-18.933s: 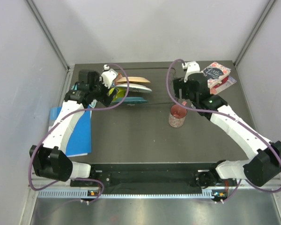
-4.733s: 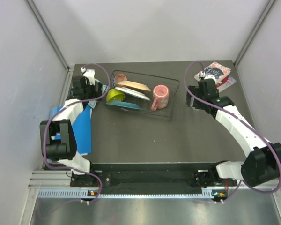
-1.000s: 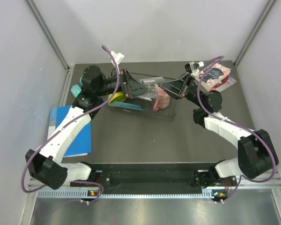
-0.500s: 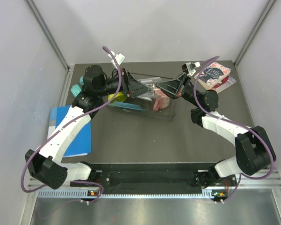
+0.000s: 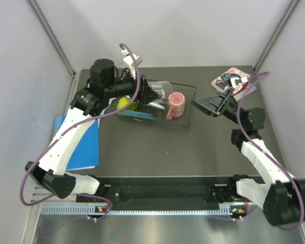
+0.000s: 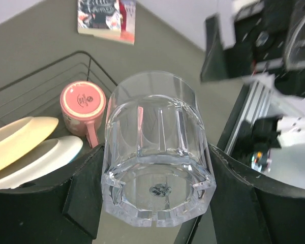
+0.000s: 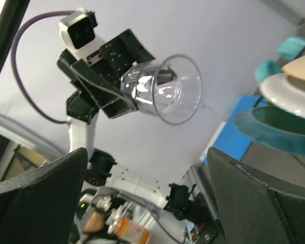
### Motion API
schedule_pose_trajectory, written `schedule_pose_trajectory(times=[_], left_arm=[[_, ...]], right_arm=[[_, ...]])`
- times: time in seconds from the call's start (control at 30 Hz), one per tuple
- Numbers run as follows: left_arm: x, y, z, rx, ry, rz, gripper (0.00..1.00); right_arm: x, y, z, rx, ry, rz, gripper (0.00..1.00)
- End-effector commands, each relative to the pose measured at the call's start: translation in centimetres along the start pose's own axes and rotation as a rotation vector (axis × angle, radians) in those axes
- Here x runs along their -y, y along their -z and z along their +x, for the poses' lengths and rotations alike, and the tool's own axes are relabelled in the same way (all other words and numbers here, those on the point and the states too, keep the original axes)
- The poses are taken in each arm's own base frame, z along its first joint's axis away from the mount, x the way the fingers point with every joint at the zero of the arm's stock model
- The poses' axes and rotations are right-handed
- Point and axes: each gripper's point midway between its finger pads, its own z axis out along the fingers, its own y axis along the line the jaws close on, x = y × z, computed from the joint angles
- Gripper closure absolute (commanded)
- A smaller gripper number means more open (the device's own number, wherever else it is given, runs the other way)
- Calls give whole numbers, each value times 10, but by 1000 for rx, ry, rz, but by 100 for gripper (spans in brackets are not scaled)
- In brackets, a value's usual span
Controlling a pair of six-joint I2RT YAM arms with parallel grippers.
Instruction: Load the mixed dishes into the dish rack
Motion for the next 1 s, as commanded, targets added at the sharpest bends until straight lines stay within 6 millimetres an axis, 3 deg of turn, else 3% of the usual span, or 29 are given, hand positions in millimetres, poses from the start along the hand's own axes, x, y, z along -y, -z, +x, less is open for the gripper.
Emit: schedule_pose_trajectory(times=[0.0, 0.03, 0.07, 0.1, 0.13, 0.17, 0.23, 0.3, 0.43, 0.97], left_arm=[[8, -15, 23, -169, -146, 41, 100], [8, -31, 41, -243, -165, 79, 100], [12, -36, 39, -258, -181, 95, 100], [13, -37, 56, -340, -153, 114, 100], [8, -56, 76, -416, -154, 140, 100], [11, -61, 66, -409, -175, 157, 100], [4, -75, 85, -489, -143, 179, 100], [5, -83, 80, -484, -170, 190, 100], [2, -100, 98, -554, -183, 204, 100], [-35, -143, 154, -681, -264, 84, 100]], right_arm=[[11, 29, -4, -10, 124, 174, 0], [6, 29, -8, -4, 227, 192, 0], [20, 34, -5, -2, 188, 265, 0], [18, 35, -11, 38, 217, 279, 0], [9, 38, -11, 50, 245, 267, 0], [10, 40, -10, 48, 240, 281, 0], [6, 41, -9, 39, 259, 295, 0], [13, 45, -7, 40, 259, 328, 0], [16, 49, -4, 43, 265, 353, 0], [20, 58, 0, 56, 284, 399, 0]])
